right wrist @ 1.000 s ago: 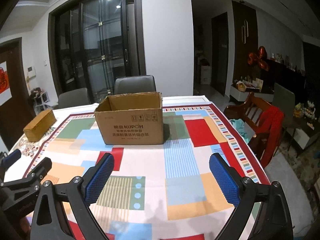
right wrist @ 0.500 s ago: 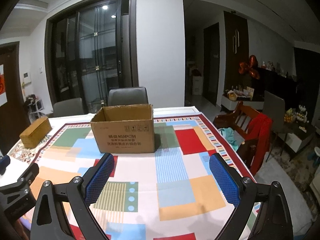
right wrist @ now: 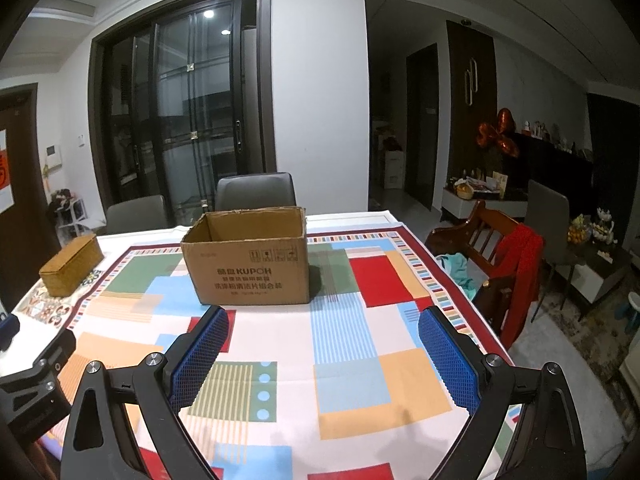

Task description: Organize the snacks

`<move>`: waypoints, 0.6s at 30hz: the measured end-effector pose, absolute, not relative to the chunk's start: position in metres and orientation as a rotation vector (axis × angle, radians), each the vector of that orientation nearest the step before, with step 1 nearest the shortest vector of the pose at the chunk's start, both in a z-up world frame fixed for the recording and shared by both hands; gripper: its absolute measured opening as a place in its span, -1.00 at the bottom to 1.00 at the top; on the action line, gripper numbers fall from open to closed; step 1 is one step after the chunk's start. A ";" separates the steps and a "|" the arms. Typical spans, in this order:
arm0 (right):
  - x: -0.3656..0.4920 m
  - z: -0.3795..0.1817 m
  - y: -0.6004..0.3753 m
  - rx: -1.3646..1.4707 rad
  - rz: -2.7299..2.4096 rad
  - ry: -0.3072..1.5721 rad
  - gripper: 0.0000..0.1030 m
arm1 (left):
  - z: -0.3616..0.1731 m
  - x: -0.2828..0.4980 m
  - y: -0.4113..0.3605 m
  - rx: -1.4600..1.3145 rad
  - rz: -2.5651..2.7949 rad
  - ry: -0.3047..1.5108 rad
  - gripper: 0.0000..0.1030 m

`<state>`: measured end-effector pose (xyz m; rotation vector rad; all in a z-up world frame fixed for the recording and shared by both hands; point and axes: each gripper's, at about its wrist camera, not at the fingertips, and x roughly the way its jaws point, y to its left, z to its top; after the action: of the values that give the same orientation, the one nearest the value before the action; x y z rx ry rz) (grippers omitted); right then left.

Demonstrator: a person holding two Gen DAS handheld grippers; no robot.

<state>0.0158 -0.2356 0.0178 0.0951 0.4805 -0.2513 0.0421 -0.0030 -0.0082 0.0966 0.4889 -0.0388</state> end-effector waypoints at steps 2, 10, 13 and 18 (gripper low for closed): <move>0.016 0.018 -0.236 0.094 -0.252 0.478 0.88 | -0.009 0.042 -0.003 0.095 -0.039 0.489 0.99; 0.017 0.017 -0.235 0.094 -0.250 0.481 0.88 | -0.010 0.042 -0.003 0.095 -0.040 0.491 0.99; 0.017 0.017 -0.235 0.094 -0.250 0.481 0.88 | -0.011 0.042 -0.005 0.095 -0.043 0.493 0.99; 0.016 0.017 -0.234 0.097 -0.251 0.484 0.88 | -0.012 0.042 -0.005 0.096 -0.044 0.494 0.99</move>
<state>0.0165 -0.2336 0.0169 0.0969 0.4837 -0.2508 0.0419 -0.0053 -0.0119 0.0965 0.4939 -0.0436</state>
